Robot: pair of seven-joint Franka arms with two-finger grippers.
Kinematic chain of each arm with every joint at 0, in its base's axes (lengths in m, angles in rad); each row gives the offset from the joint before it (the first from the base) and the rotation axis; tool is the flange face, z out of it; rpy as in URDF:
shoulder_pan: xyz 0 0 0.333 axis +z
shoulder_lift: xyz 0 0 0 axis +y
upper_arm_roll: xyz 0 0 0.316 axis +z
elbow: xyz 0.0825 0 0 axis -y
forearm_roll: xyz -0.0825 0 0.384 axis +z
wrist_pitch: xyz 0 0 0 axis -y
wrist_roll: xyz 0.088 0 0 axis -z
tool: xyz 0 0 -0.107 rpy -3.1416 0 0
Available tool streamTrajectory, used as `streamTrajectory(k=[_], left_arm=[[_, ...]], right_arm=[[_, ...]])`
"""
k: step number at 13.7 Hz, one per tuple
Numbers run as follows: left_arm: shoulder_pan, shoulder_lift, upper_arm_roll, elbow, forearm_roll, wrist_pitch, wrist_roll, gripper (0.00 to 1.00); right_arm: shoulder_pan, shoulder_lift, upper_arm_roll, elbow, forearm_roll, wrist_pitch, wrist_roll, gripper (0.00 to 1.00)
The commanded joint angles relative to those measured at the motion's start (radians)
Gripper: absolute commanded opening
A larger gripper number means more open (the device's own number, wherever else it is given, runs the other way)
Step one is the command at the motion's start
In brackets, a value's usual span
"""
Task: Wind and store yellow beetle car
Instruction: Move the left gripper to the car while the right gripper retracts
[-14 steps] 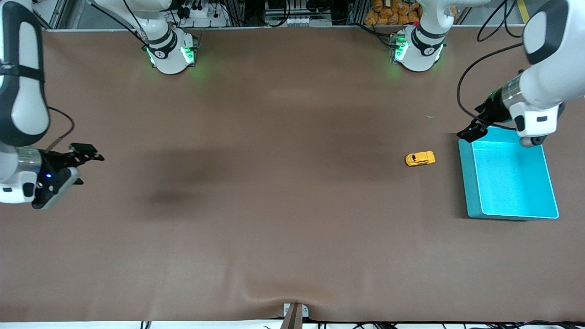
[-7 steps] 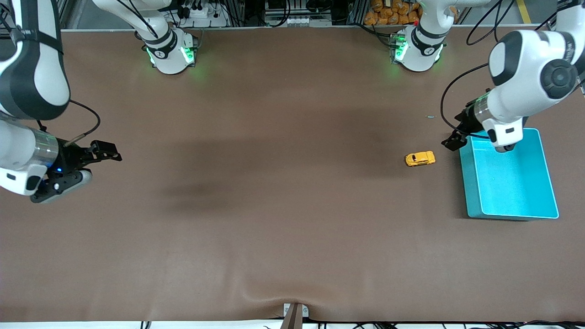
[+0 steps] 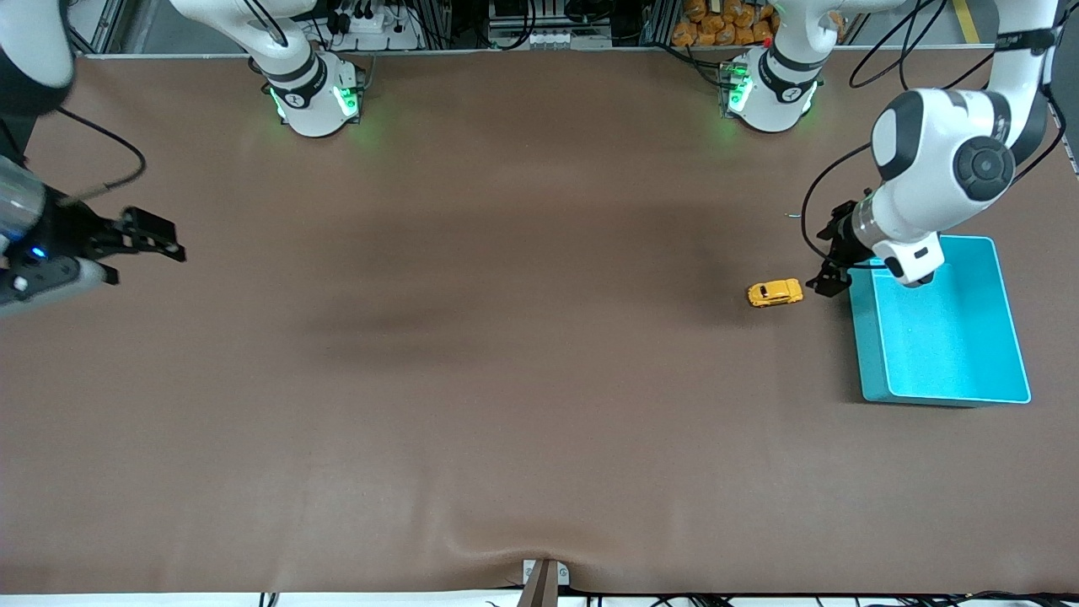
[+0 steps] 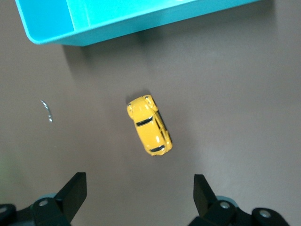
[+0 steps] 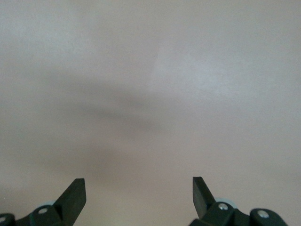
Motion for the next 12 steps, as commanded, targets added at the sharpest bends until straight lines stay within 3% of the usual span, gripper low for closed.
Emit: streamTrajectory(k=[1,5,12], left_arm=[[-0.002,0.042,-0.005,0.007,-0.023,0.056,-0.127,1.00],[-0.037,0.070,-0.006,-0.012,-0.021,0.101,-0.157,1.00],[-0.037,0.074,-0.008,-0.182,-0.007,0.355,-0.162,1.00]], right_arm=[[-0.024,-0.064,0.004,-0.025,-0.014,-0.004,0.024,1.00],[-0.041,-0.117,0.001,-0.076,-0.015,0.022,0.066,1.00],[-0.048,-0.136,0.003,-0.082,-0.021,-0.004,0.135,1.00]])
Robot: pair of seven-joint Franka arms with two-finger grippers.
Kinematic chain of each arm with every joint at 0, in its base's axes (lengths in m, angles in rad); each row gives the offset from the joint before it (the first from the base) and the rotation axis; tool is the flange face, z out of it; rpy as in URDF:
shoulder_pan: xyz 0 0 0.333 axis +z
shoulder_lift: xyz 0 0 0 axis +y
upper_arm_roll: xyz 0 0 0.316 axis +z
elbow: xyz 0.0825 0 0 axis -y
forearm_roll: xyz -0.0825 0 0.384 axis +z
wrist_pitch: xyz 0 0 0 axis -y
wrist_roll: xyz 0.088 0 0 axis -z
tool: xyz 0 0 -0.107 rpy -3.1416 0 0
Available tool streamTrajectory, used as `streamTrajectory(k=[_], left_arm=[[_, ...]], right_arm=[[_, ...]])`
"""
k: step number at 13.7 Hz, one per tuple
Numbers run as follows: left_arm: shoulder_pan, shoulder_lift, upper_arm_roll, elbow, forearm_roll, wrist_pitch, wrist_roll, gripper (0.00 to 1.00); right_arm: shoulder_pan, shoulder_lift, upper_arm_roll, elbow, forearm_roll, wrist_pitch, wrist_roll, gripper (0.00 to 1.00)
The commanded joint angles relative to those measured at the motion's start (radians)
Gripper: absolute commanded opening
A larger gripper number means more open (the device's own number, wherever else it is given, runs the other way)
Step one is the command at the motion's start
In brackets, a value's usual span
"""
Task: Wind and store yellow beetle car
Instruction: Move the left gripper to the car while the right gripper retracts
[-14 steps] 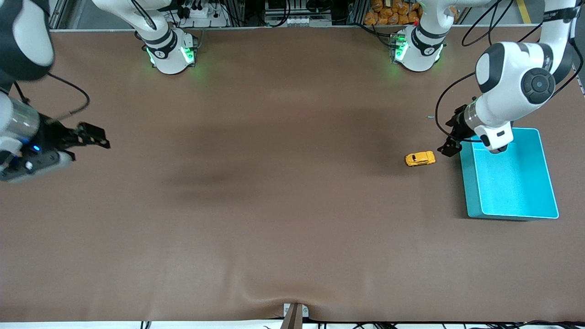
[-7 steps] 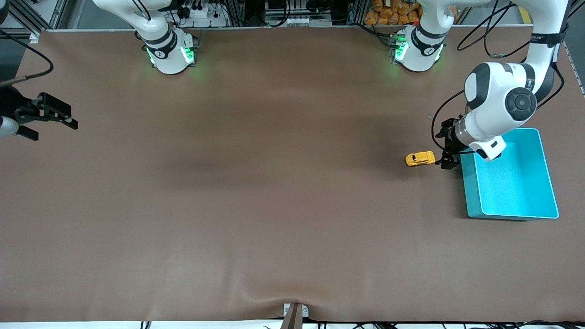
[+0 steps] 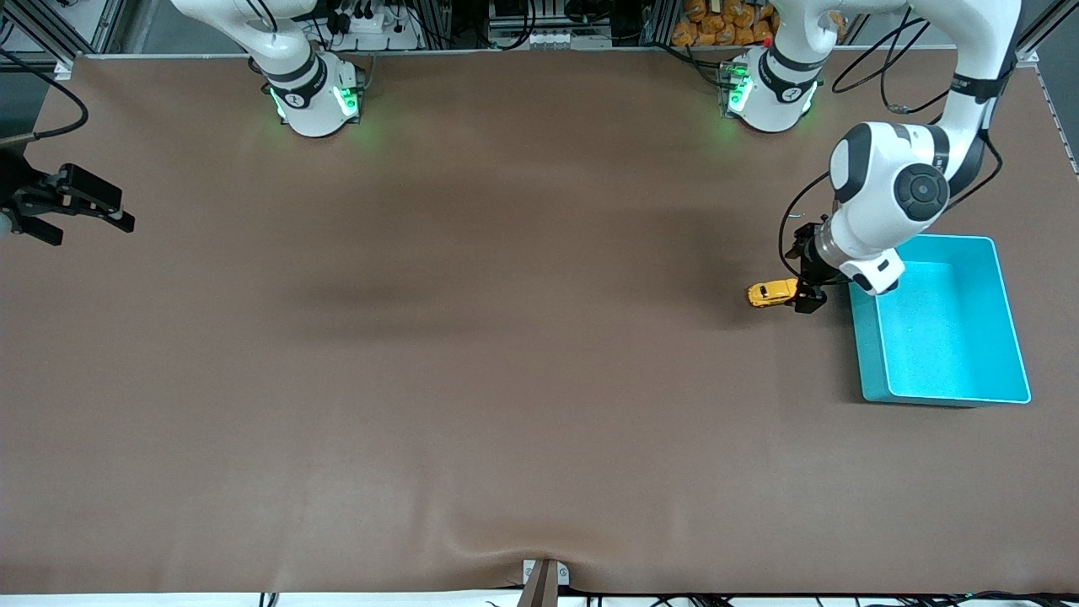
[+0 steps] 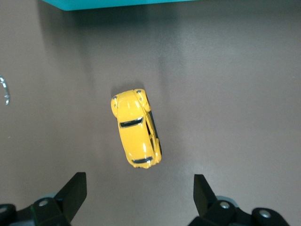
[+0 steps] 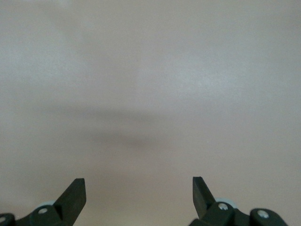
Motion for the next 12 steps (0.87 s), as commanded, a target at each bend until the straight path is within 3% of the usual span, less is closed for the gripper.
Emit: streamTrajectory(k=[1,6,9,12], left_arm=[[-0.002,0.003,0.000,-0.085,-0.001,0.131,-0.005,1.00],[-0.004,0.115,0.000,-0.118,0.002,0.331,-0.002,1.00],[-0.002,0.139,0.002,-0.118,0.002,0.354,0.006,1.00],[-0.004,0.185,0.002,-0.110,0.004,0.371,0.013,1.00]], right_arm=[[-0.012,-0.035,0.012,-0.032,-0.026,0.001,0.023,1.00],[-0.015,-0.037,0.011,-0.022,-0.063,-0.020,0.077,1.00],[0.000,-0.033,0.021,-0.021,-0.087,-0.016,0.254,1.00],[-0.001,-0.032,0.034,-0.018,-0.098,-0.019,0.267,1.00]])
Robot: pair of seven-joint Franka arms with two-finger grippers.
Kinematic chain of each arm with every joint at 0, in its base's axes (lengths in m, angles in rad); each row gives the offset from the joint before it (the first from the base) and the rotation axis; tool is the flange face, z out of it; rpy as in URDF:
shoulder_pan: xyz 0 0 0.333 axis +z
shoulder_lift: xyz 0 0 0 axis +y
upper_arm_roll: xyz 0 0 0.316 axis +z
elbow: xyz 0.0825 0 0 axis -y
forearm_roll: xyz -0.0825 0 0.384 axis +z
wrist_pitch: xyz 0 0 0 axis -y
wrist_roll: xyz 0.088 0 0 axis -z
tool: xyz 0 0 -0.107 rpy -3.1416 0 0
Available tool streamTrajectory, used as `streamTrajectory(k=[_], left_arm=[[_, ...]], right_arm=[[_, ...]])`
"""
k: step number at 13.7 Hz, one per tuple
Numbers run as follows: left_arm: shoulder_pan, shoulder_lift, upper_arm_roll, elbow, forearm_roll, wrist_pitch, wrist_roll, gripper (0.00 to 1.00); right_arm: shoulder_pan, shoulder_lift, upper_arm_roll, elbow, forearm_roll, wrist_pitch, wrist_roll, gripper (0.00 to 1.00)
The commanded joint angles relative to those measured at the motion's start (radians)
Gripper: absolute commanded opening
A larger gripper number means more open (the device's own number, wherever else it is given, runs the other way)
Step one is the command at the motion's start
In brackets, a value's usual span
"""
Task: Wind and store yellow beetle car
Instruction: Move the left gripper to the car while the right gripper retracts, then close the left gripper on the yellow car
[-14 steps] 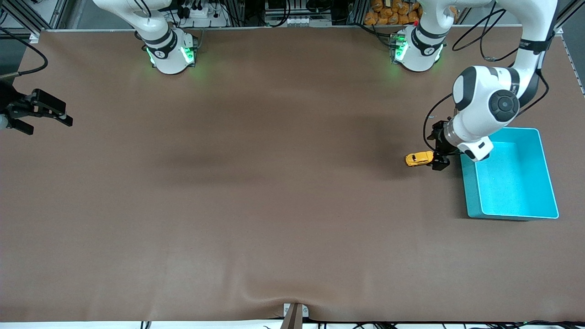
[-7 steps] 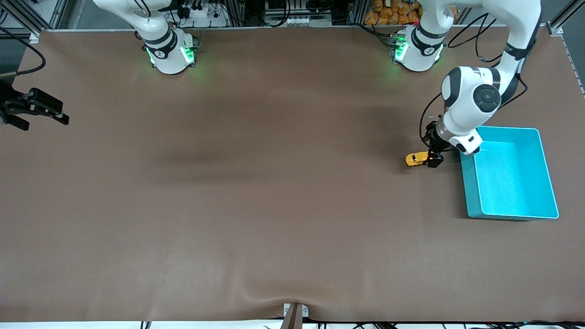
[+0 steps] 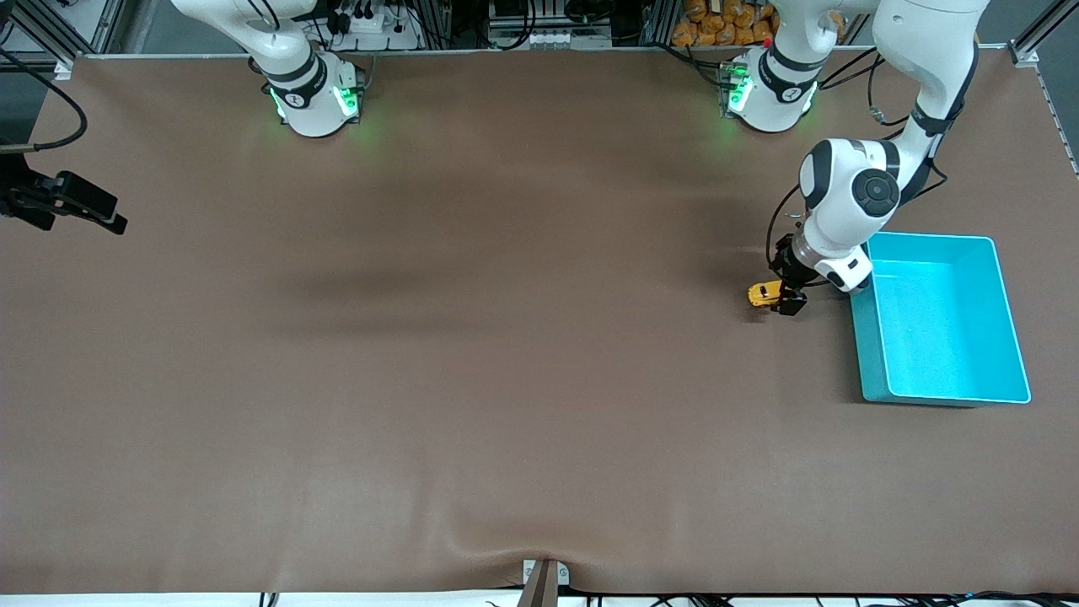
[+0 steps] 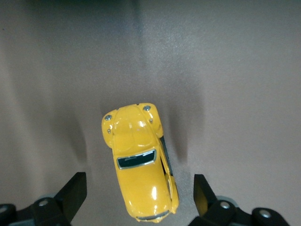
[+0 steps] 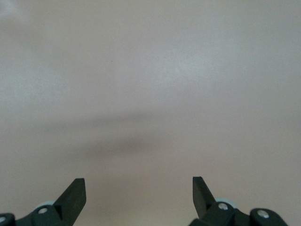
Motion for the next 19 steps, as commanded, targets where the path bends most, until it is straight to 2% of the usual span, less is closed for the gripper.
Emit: streamTrajectory(k=[1,4,5,6,7,8,11,15,19], left_arm=[[-0.002,0.038,0.002,0.012,0.002,0.033,0.009,1.00],[0.004,0.038,0.003,0.014,0.002,0.039,0.009,1.00],[0.007,0.038,0.005,0.014,0.002,0.040,0.009,0.51],[0.009,0.038,0.005,0.018,0.002,0.040,0.006,0.24],[0.007,0.038,0.005,0.021,0.002,0.040,0.003,0.11],[0.007,0.038,0.003,0.024,0.002,0.040,-0.011,0.02],[0.007,0.031,0.005,0.037,0.001,0.039,-0.019,0.00],[-0.002,-0.032,0.006,0.061,0.014,0.005,-0.025,0.00],[0.013,-0.081,0.003,0.145,0.230,-0.163,-0.021,0.00]], right_arm=[[-0.004,-0.024,0.011,-0.017,-0.019,-0.006,0.024,1.00],[-0.005,-0.023,0.011,-0.019,-0.019,-0.006,0.022,1.00],[-0.006,-0.023,0.009,-0.019,-0.019,-0.010,0.022,1.00],[-0.009,-0.021,0.009,-0.019,-0.019,-0.018,0.022,1.00],[-0.011,-0.021,0.009,-0.019,-0.021,-0.027,0.022,1.00],[-0.012,-0.021,0.009,-0.019,-0.021,-0.030,0.022,1.00],[-0.014,-0.026,0.006,-0.019,-0.021,-0.035,0.022,1.00],[-0.014,-0.027,0.003,-0.017,-0.021,-0.044,0.022,1.00],[-0.003,-0.027,0.012,-0.019,-0.059,-0.050,0.021,1.00]])
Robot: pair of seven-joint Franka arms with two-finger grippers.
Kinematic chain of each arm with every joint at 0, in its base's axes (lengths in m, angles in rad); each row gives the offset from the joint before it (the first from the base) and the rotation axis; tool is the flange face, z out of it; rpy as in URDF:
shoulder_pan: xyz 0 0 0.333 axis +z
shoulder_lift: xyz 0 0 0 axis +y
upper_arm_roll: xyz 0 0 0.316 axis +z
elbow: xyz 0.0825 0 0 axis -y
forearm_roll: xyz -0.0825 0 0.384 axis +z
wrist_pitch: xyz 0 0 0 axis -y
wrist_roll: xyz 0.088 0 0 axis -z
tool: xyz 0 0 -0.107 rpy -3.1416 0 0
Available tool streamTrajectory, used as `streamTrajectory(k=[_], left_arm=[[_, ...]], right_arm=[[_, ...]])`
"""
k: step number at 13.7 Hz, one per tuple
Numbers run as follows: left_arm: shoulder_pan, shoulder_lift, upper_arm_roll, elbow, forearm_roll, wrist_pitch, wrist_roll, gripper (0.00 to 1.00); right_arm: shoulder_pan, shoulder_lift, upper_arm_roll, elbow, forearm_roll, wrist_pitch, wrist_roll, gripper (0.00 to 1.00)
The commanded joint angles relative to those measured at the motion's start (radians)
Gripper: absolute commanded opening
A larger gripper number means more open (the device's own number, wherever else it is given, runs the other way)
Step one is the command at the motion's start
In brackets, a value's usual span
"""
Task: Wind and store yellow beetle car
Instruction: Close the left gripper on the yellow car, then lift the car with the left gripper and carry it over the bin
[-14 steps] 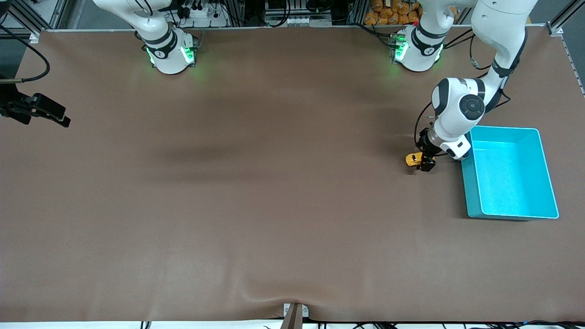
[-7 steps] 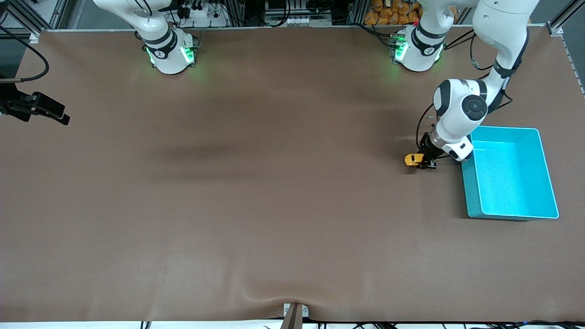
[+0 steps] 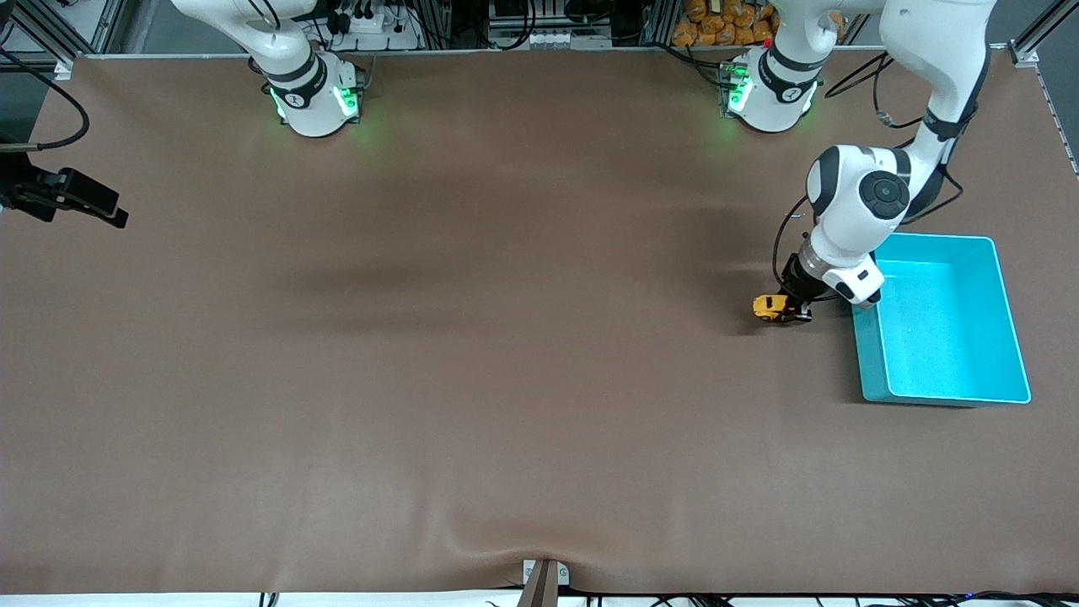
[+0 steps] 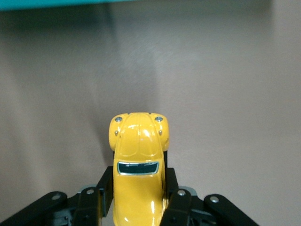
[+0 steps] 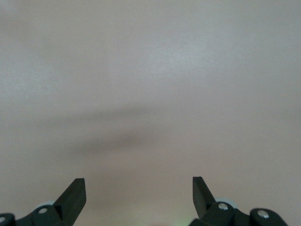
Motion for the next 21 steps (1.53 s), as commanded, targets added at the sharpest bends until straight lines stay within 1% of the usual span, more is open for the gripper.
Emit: streamTrajectory(k=[1,3,4,7,10,14,18,21], left_arm=[[0.017,-0.048,0.000,0.085,0.126,-0.167,0.010,0.00],[0.027,-0.049,0.006,0.165,0.148,-0.290,0.101,0.00],[0.051,-0.051,0.004,0.199,0.148,-0.338,0.167,0.00],[0.119,-0.065,0.000,0.266,0.150,-0.427,0.368,0.00],[0.181,-0.065,0.000,0.309,0.150,-0.473,0.584,0.00],[0.226,-0.065,0.001,0.343,0.148,-0.490,0.885,0.00],[0.255,-0.060,0.000,0.342,0.148,-0.490,1.121,0.00],[0.309,-0.045,0.000,0.345,0.145,-0.486,1.287,0.00]], right_arm=[[0.006,-0.026,0.020,-0.017,-0.044,-0.013,0.015,1.00],[0.004,-0.026,0.024,-0.017,-0.044,-0.015,0.006,1.00],[0.004,-0.026,0.025,-0.017,-0.044,-0.015,-0.010,1.00],[0.001,-0.025,0.024,-0.016,-0.043,-0.015,-0.077,1.00],[-0.002,-0.025,0.020,-0.013,-0.041,-0.016,-0.079,1.00],[-0.004,-0.025,0.020,-0.011,-0.041,-0.016,-0.080,1.00],[-0.005,-0.025,0.017,-0.010,-0.041,-0.016,-0.080,1.00],[-0.010,-0.025,0.017,-0.005,-0.041,-0.016,-0.080,1.00]])
